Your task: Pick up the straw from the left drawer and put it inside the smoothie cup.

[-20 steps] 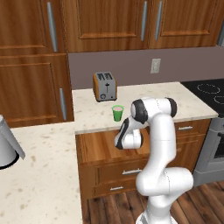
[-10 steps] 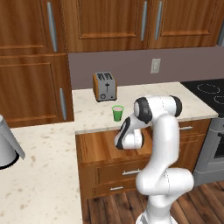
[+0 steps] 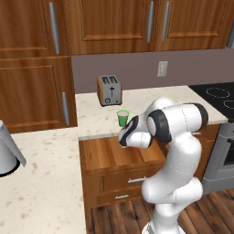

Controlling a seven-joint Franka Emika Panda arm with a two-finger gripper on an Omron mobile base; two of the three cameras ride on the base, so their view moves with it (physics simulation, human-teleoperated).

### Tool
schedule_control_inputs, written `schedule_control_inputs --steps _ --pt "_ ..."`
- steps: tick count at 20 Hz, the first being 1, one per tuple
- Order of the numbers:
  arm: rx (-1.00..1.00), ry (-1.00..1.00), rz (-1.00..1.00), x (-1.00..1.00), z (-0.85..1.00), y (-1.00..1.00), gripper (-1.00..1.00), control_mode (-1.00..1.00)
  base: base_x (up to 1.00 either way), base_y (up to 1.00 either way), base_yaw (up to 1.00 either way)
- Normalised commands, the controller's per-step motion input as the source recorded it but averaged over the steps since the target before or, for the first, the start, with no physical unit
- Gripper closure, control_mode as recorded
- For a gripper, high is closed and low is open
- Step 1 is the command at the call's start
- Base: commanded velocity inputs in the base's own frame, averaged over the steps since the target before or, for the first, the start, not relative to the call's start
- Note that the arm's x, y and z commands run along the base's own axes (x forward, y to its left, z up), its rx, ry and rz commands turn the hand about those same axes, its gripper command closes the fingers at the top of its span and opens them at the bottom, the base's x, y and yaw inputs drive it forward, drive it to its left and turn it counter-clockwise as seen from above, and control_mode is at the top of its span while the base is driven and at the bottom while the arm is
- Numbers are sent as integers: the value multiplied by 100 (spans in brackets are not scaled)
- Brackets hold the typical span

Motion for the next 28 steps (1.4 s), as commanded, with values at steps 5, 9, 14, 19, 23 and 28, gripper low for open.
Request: schedule_control_inputs --steps 5,9,14,19,23,28 --pt "0 -17 7 -59 100 0 100 -100 0 0 0" --pt "1 -25 13 -40 100 -10 100 -100 0 0 0" --pt "7 -33 20 -17 93 -17 100 -100 0 0 0" --pt "19 -25 23 0 99 -28 100 -100 0 0 0" --pt "26 -15 21 0 85 -28 100 -100 0 0 0" --pt "32 -2 14 16 37 -29 100 -100 0 0 0"
